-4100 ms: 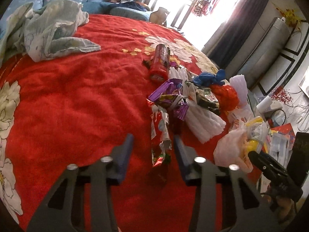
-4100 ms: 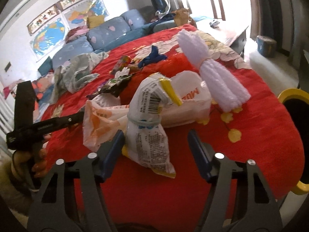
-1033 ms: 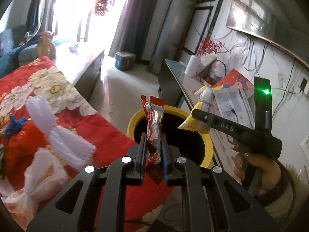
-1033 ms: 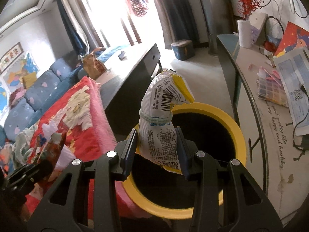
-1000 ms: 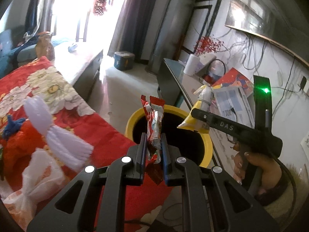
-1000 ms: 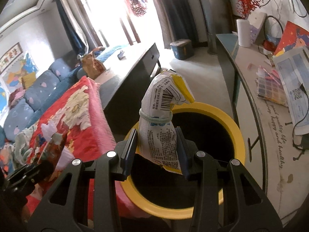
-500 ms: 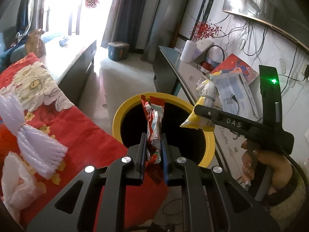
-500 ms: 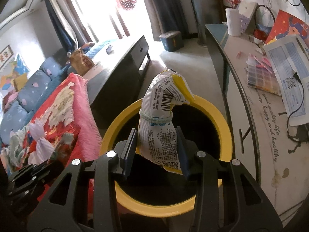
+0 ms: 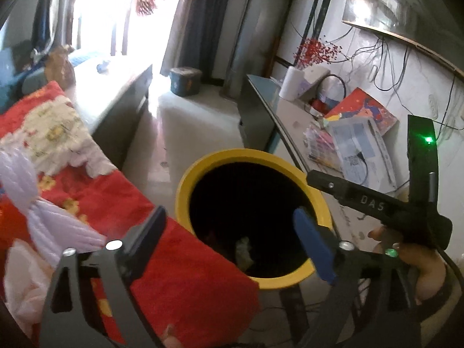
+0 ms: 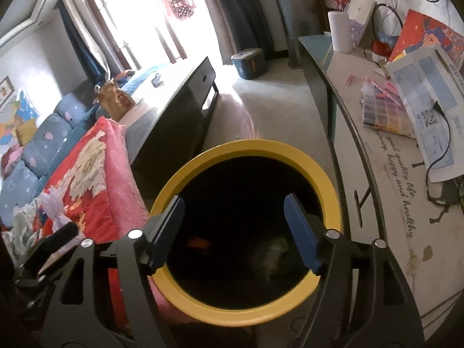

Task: Collect trash
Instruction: 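Open both grippers to drop the wrapper and snack bag into the bin, then move both tools back toward the trash on the bedspread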

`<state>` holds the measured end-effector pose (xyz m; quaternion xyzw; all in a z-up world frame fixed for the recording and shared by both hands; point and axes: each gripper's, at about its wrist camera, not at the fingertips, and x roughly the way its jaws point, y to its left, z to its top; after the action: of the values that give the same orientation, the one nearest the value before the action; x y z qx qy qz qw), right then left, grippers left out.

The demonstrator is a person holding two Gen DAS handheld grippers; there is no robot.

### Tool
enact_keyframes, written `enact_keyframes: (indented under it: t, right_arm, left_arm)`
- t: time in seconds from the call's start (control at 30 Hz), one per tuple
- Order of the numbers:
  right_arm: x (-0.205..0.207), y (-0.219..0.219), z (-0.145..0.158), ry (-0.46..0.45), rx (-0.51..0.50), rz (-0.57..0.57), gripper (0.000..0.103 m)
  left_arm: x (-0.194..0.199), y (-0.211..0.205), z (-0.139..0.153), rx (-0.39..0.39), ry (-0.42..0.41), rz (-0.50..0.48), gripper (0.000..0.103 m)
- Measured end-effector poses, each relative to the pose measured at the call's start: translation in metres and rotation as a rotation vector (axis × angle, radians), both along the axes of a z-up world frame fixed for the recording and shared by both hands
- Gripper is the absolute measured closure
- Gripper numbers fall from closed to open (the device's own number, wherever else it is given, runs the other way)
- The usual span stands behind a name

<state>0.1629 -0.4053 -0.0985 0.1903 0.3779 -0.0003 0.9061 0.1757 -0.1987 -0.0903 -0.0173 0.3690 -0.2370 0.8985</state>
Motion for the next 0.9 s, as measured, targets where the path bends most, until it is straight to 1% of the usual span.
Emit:
enact_keyframes:
  t: [0.03,0.1,0.2,0.47,0.53,0.9]
  right_arm:
    - [-0.001,0.001,0.002,-0.007,-0.002,0.000,0.034]
    - [-0.003,0.005,0.006,-0.022,-0.011,0.009,0.034]
    - [-0.007,0.012,0.014,-0.051,-0.033,0.024,0.032]
    - [-0.015,0.042,0.030,-0.109,-0.069,0.105,0.028]
    - [-0.018,0.050,0.032,-0.121,-0.076,0.118,0.024]
    - [-0.029,0.084,0.046,-0.199,-0.091,0.232,0.024]
  left_arm:
    - [-0.003,0.004,0.003,-0.001,-0.009,0.008,0.010]
    - [-0.009,0.010,0.007,0.001,-0.025,0.024,0.009]
    - [-0.017,0.022,0.015,0.017,-0.048,0.064,0.009]
    - [-0.032,0.059,0.030,0.023,-0.100,0.168,0.009]
    - [-0.036,0.071,0.033,0.017,-0.107,0.190,0.009]
    - [-0.048,0.114,0.047,-0.014,-0.131,0.290,0.009]
